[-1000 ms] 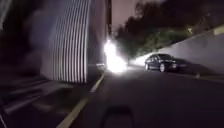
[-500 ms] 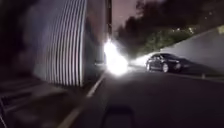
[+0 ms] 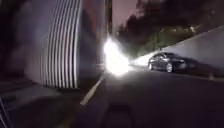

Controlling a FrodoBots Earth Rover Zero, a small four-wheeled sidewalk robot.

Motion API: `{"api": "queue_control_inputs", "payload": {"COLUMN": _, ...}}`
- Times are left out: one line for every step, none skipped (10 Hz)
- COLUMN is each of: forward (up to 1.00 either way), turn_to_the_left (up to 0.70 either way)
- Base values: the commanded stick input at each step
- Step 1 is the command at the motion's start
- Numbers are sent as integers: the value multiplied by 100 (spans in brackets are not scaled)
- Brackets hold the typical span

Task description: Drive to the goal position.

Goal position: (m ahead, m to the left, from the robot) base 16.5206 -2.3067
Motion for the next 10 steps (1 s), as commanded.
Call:
{"api": "queue_control_inputs", "payload": {"forward": 70, "turn_to_the_left": 0}}
{"api": "queue_control_inputs", "payload": {"forward": 70, "turn_to_the_left": 0}}
{"api": "queue_control_inputs", "payload": {"forward": 70, "turn_to_the_left": 0}}
{"api": "queue_control_inputs", "payload": {"forward": 70, "turn_to_the_left": 0}}
{"api": "queue_control_inputs", "payload": {"forward": 70, "turn_to_the_left": 0}}
{"api": "queue_control_inputs", "payload": {"forward": 70, "turn_to_the_left": 0}}
{"api": "queue_control_inputs", "payload": {"forward": 70, "turn_to_the_left": 0}}
{"api": "queue_control_inputs", "payload": {"forward": 70, "turn_to_the_left": 0}}
{"api": "queue_control_inputs", "payload": {"forward": 70, "turn_to_the_left": 0}}
{"api": "queue_control_inputs", "payload": {"forward": 70, "turn_to_the_left": 0}}
